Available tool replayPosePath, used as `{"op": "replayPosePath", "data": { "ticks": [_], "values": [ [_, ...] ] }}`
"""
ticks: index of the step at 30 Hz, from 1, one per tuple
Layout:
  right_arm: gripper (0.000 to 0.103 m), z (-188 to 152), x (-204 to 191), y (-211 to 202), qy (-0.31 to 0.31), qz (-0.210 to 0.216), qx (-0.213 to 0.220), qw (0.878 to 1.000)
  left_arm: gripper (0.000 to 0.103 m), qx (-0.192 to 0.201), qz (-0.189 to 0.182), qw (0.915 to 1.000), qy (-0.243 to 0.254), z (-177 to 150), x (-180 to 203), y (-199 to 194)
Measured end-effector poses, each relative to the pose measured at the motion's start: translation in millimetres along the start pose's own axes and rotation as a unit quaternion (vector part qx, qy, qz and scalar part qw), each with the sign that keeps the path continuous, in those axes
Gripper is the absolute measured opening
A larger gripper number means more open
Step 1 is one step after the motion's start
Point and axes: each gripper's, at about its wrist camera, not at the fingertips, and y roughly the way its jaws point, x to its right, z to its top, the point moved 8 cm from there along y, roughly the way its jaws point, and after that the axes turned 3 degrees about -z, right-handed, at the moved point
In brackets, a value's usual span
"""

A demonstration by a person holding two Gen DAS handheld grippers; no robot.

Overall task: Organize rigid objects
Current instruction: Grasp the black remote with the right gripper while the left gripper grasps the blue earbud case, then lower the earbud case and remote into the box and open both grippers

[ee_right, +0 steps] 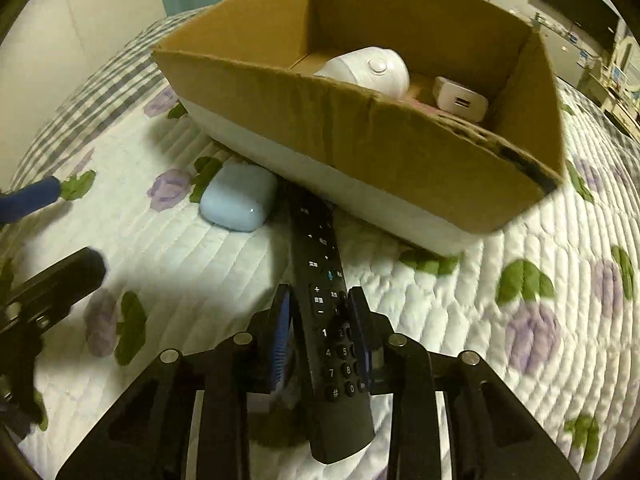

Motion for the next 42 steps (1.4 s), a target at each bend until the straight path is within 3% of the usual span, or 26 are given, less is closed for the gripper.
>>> {"op": "replayPosePath", "data": {
  "ticks": [6,10,15,20,22,24,31,33,38,42],
  "values": [
    [0.021,-25.1,22.7,-47.4,0.064,-0.003,0.027,0.998,0.102,-0.006,-0.009,0.9999,-0.002,1.4,11.9,4.3],
    [0.02,-34.4,54.6,-74.8,0.138,-0.011,0.049,0.989,0.102,-0.002,-0.004,0.9999,-0.012,7.9,19.0,10.9],
    [0.02,-20.8,86.1,-76.4,0.21,-0.028,0.05,0.976,0.102,-0.008,0.0,0.9998,-0.017,19.3,29.3,34.9],
    [0.02,5.3,112.4,-51.8,0.226,-0.024,0.033,0.973,0.101,-0.022,0.003,0.9996,-0.019,27.6,36.3,67.7],
    [0.02,11.0,115.9,-41.4,0.226,-0.021,0.024,0.974,0.096,-0.029,0.006,0.9993,-0.023,29.5,36.5,79.2],
    [0.02,14.3,113.0,-30.8,0.218,-0.021,0.016,0.976,0.086,-0.038,0.007,0.9989,-0.025,30.4,37.1,88.9],
    [0.021,12.3,106.8,-14.0,0.199,-0.036,0.002,0.979,0.068,-0.06,0.019,0.9978,-0.019,27.0,35.8,109.3],
    [0.021,11.6,106.4,-14.2,0.199,-0.036,0.003,0.979,0.052,-0.058,0.016,0.998,-0.018,28.2,34.9,105.2],
    [0.021,11.4,100.8,-17.5,0.185,-0.049,0.011,0.981,0.052,-0.066,0.01,0.9977,-0.008,24.1,33.4,90.0],
    [0.021,10.7,89.3,-36.8,0.179,-0.035,0.033,0.983,0.052,-0.059,-0.01,0.9982,-0.007,18.1,33.1,63.1]
  ]
}}
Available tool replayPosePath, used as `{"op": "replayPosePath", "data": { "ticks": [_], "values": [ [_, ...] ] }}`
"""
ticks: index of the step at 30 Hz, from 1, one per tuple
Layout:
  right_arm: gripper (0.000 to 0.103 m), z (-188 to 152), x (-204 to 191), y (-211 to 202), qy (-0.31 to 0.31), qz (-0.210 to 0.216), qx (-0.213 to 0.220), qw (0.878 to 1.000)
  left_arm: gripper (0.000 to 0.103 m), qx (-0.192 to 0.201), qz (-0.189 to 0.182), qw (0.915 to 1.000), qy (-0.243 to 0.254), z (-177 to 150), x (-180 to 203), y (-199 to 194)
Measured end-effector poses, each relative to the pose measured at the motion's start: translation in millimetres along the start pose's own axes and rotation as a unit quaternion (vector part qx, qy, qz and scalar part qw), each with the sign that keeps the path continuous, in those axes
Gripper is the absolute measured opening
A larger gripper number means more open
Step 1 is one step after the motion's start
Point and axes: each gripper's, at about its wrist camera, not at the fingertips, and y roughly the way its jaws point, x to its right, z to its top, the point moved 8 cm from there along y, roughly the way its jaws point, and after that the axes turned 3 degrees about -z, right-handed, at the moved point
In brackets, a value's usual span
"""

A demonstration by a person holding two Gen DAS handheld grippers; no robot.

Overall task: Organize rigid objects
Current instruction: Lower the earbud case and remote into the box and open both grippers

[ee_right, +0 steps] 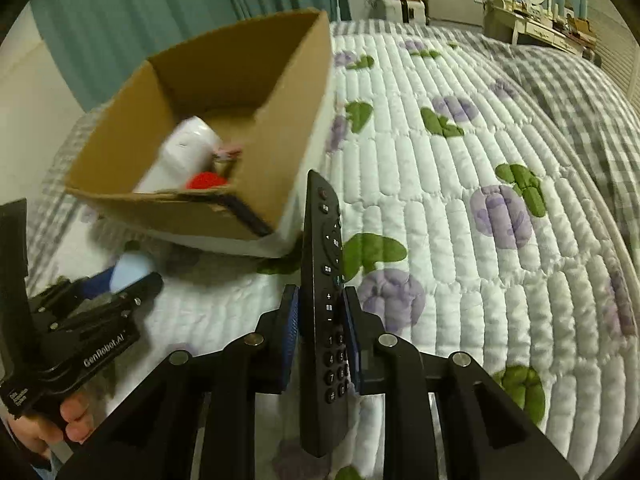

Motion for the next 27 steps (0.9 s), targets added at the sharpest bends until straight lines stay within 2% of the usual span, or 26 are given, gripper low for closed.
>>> {"op": "replayPosePath", "data": {
  "ticks": [7,15,20,23,27],
  "values": [
    [0.019,16.3,-10.8,-49.4,-0.006,0.008,0.041,0.999,0.052,0.051,-0.021,0.9984,0.014,7.2,-3.5,-66.7],
    [0.019,76.9,-34.2,-113.5,-0.036,0.026,0.11,0.993,0.052,0.115,-0.046,0.9921,0.024,61.7,6.5,-113.5],
    [0.019,122.7,-51.8,-116.2,-0.058,0.039,0.119,0.991,0.052,0.132,-0.048,0.9898,0.024,100.4,9.7,-108.1],
    [0.019,134.5,-57.2,-103.4,-0.068,0.033,0.113,0.991,0.052,0.122,-0.052,0.9908,0.028,118.3,7.5,-89.1],
    [0.019,136.4,-59.7,-78.2,-0.074,0.031,0.096,0.992,0.052,0.108,-0.035,0.9931,0.032,123.2,3.6,-57.4]
  ]
}}
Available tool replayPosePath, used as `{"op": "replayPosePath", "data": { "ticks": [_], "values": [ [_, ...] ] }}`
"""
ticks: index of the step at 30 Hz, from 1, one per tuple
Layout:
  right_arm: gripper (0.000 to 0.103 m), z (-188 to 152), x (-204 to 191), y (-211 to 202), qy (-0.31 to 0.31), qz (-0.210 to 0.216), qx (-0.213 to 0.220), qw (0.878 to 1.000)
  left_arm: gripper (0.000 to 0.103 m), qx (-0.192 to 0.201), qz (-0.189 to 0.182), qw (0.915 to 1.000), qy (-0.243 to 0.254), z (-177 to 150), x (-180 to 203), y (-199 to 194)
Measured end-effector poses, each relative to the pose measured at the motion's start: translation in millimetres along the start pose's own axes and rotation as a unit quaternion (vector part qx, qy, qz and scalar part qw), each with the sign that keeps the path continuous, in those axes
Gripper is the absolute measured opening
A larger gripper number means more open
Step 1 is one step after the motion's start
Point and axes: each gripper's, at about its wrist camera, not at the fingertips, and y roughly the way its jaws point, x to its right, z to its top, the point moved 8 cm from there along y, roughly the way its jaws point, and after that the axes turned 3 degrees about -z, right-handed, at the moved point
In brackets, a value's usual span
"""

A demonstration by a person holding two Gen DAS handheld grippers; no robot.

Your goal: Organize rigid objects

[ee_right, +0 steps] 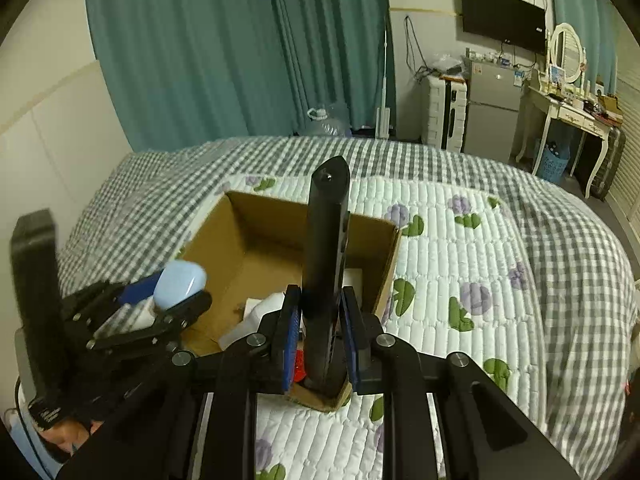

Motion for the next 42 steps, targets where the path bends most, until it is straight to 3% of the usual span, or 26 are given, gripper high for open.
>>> {"op": "replayPosePath", "data": {
  "ticks": [6,15,18,34,35,37,42],
  "values": [
    [0.019,-13.1,3.0,32.0,-0.005,0.004,-0.025,1.0,0.052,-0.013,0.001,0.9999,0.006,-6.5,-1.5,31.4],
    [0.019,-18.0,4.1,52.2,-0.007,0.007,-0.038,0.999,0.054,-0.02,0.007,0.9995,0.024,-8.7,5.6,46.9],
    [0.019,-19.7,4.0,55.3,-0.008,0.005,-0.043,0.999,0.064,-0.008,0.013,0.9995,0.027,-5.5,6.2,40.2],
    [0.019,-10.9,-13.1,110.7,-0.015,-0.002,-0.067,0.998,0.064,0.052,0.026,0.9983,-0.004,16.8,-25.8,-13.7],
    [0.023,-8.9,-13.0,112.3,-0.012,-0.004,-0.061,0.998,0.064,0.052,0.025,0.9983,-0.006,16.3,-27.2,-15.8],
    [0.056,-5.4,-11.0,107.9,0.0,-0.011,-0.048,0.999,0.065,0.054,0.024,0.9982,-0.006,14.2,-29.4,-20.7],
    [0.058,8.7,-4.0,67.3,0.023,-0.018,0.005,1.0,0.066,0.068,0.028,0.9973,-0.005,14.0,-30.4,-41.5]
  ]
}}
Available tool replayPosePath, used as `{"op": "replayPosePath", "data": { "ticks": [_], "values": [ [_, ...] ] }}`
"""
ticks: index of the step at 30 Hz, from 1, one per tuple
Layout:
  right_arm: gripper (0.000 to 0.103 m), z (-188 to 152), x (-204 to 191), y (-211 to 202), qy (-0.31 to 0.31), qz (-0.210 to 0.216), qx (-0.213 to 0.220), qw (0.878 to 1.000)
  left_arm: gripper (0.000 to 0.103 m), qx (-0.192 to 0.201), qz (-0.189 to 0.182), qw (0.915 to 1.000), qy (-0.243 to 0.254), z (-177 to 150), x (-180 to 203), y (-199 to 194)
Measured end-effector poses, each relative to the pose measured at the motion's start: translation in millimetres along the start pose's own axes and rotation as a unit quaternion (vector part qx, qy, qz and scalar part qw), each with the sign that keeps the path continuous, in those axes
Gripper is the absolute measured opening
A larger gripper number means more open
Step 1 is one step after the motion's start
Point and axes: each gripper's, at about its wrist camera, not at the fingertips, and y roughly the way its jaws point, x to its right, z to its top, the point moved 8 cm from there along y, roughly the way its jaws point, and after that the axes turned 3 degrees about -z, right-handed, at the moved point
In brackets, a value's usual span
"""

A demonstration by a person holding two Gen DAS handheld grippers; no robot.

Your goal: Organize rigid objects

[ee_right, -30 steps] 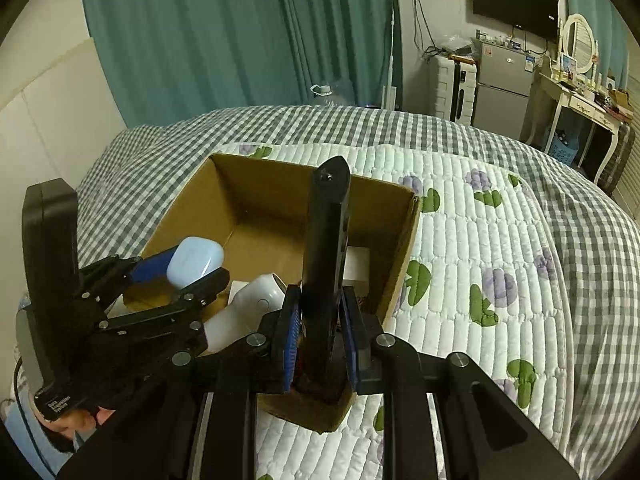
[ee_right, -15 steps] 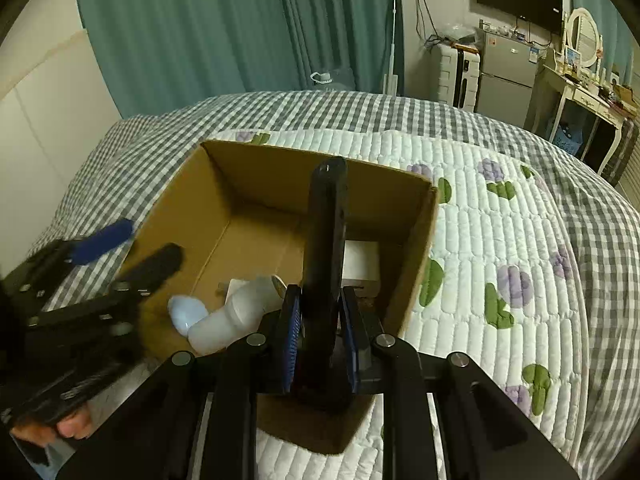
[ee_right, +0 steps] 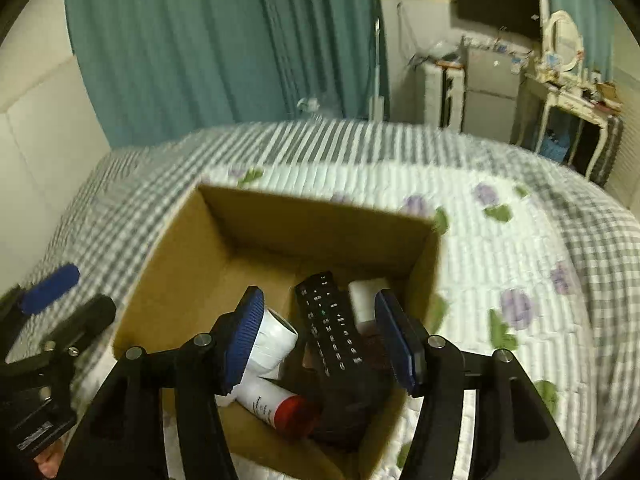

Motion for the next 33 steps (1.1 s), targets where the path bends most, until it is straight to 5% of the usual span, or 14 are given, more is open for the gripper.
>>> {"op": "replayPosePath", "data": {
  "ticks": [11,22,28,30,33],
  "values": [
    [0.058,25.8,-3.6,-166.4,-0.006,-0.023,0.13,0.991,0.066,0.088,-0.015,0.9959,0.012,35.8,24.1,-110.9],
    [0.066,-4.8,-12.4,-287.3,-0.008,-0.043,0.228,0.973,0.075,0.171,-0.024,0.9847,0.025,23.1,45.0,-214.7],
    [0.072,-42.1,-7.5,-285.2,0.003,-0.061,0.258,0.964,0.077,0.182,-0.004,0.9831,0.02,-5.0,43.3,-204.5],
    [0.088,-53.8,-3.7,-267.9,0.007,-0.06,0.26,0.964,0.102,0.183,0.006,0.983,0.016,-17.9,41.5,-189.7],
    [0.094,-71.6,8.8,-237.3,0.023,-0.07,0.265,0.961,0.103,0.19,0.043,0.9805,0.023,-37.4,38.6,-166.2]
  ]
}}
